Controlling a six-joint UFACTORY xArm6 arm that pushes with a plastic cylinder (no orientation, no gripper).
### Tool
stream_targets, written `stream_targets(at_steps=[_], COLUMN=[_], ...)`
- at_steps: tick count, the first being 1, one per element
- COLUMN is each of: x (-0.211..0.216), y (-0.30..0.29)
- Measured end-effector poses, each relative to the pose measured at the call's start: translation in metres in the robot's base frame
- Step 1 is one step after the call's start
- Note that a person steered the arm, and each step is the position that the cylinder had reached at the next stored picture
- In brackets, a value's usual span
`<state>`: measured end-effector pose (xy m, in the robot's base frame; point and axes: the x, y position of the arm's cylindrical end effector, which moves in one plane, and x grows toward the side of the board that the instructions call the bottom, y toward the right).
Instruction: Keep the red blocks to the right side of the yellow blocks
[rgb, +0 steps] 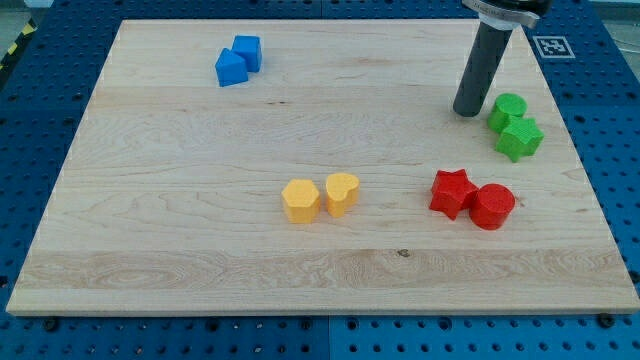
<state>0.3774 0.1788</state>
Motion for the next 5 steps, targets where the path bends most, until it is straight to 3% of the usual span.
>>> stream_targets(at_steps=[5], x=[0.043], y=[0.0])
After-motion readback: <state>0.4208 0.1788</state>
